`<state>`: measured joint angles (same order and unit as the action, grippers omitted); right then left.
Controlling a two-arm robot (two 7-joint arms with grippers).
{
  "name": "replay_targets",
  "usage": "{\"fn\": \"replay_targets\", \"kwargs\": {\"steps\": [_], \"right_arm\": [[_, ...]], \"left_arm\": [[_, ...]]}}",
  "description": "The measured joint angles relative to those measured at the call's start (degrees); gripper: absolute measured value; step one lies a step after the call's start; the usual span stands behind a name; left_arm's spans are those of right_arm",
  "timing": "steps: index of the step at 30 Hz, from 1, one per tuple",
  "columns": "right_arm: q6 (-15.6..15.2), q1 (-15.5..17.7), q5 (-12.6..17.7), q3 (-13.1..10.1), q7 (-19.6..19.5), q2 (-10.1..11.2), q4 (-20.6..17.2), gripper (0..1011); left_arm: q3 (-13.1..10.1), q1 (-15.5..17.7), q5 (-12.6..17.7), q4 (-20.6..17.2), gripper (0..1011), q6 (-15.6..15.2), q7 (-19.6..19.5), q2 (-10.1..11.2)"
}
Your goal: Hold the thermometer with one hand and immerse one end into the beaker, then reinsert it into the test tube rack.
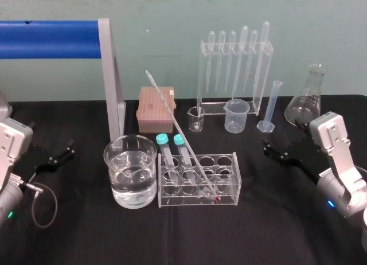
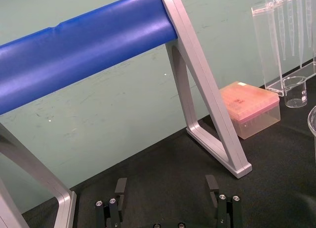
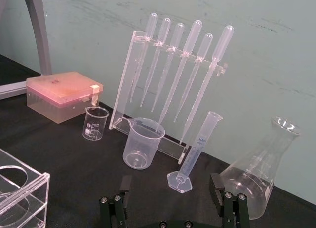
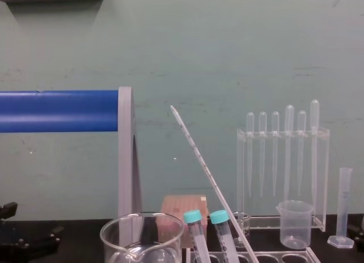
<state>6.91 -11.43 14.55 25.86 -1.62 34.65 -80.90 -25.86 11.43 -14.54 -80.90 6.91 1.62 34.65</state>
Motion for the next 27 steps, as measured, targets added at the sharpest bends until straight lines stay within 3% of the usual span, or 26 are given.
{"fn": "replay_targets", "kwargs": {"steps": [27], "right_arm": [[0.0, 0.0, 0.0, 0.0, 0.0, 0.0, 0.0, 1003]], "left_arm": [[0.0, 0.0, 0.0, 0.0, 1008, 0.0, 0.0, 0.0]]}}
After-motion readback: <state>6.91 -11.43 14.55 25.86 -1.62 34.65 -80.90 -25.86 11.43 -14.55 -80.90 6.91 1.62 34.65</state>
